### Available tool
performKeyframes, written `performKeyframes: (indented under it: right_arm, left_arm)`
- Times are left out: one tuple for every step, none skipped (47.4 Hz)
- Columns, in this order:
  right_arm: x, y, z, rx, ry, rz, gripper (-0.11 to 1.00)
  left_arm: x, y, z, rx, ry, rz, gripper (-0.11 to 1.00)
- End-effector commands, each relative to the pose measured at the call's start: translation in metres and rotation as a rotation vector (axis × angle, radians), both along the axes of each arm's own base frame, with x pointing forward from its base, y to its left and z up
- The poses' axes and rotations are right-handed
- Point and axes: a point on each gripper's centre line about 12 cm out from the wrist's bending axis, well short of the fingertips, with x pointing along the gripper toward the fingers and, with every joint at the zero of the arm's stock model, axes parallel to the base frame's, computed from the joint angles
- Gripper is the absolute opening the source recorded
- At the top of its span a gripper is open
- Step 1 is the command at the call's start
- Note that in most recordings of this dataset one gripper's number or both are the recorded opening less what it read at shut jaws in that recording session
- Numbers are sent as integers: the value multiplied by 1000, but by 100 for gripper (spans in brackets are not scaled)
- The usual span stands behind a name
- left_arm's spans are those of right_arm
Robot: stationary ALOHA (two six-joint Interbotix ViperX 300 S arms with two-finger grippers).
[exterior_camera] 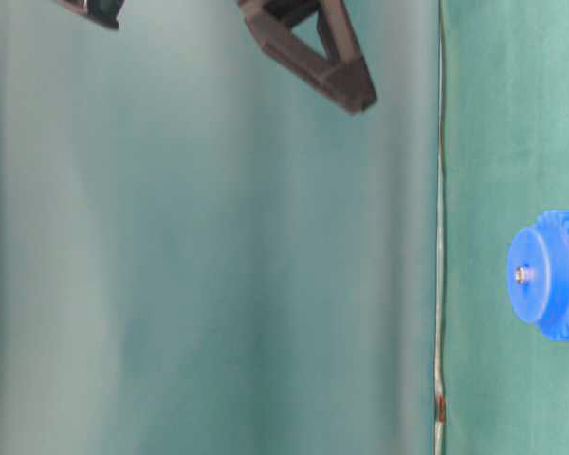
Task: Insert the shaft placed at a random location into the center hole of the medium gear at another random location.
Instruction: 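Open the right gripper and lift it away from the gear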
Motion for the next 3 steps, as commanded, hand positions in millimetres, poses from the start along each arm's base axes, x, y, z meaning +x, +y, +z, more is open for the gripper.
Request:
performKeyframes:
  right_arm:
    - [-6, 1, 9, 19, -24, -11, 88]
    - [-7, 1, 9, 20, -21, -11, 88]
    - [-9, 1, 9, 20, -18, -11, 88]
  left_arm:
    - [2, 0, 10, 0, -26, 1, 0]
    - [2, 0, 11, 0, -29, 0, 0]
    - [3, 0, 10, 0, -26, 1, 0]
